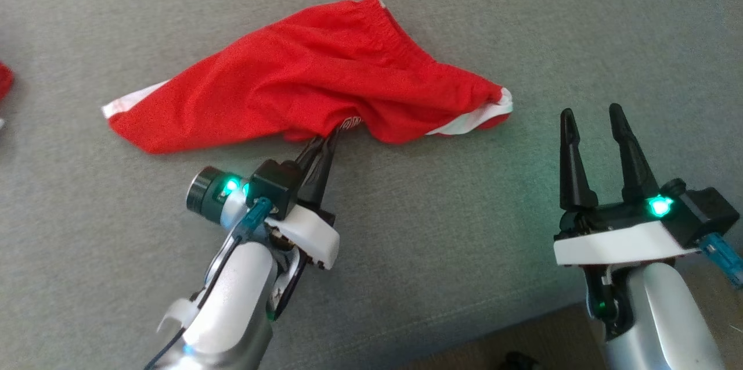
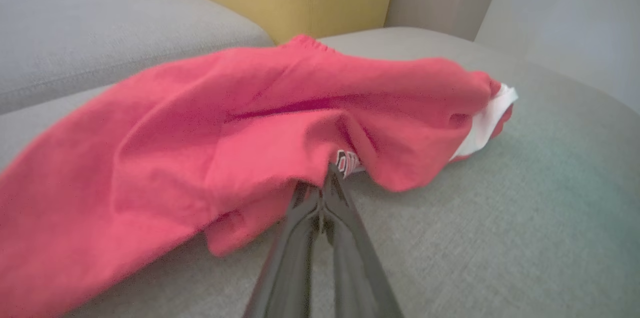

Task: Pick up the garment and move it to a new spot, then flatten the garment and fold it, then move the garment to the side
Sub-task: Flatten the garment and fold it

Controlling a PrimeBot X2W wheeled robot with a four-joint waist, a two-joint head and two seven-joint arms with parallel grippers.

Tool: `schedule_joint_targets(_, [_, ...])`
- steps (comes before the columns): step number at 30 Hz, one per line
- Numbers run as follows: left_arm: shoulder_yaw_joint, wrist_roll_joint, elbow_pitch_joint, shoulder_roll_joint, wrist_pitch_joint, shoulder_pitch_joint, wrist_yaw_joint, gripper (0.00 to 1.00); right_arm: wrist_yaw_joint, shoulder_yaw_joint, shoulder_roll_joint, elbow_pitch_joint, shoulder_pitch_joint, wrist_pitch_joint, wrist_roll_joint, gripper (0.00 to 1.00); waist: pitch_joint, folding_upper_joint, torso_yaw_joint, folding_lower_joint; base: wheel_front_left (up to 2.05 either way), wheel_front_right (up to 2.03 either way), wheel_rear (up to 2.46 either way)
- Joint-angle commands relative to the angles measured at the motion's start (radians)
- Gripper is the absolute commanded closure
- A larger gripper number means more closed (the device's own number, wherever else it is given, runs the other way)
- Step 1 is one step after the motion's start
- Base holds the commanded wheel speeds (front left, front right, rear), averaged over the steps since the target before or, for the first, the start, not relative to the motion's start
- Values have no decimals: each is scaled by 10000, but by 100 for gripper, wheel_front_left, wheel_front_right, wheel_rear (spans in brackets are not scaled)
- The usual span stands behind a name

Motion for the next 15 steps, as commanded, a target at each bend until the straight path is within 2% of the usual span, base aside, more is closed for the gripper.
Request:
schedule_joint_targets(1, [228,76,-575,101,-53,7,-20,100,-9,148,-49,-293,-118,-65,-3,0,-125,0,164,-1,0,0,0])
schedule_joint_targets(12, [131,186,-3417,1013,-53,1644,-222,100,-9,54,-49,-154,65,-65,-147,0,-901,0,1275,-1,0,0,0])
schedule_joint_targets(15, [171,199,-4236,1462,141,2164,-211,100,-9,75,-49,-120,112,-65,-162,0,-1088,0,1506,-1,0,0,0])
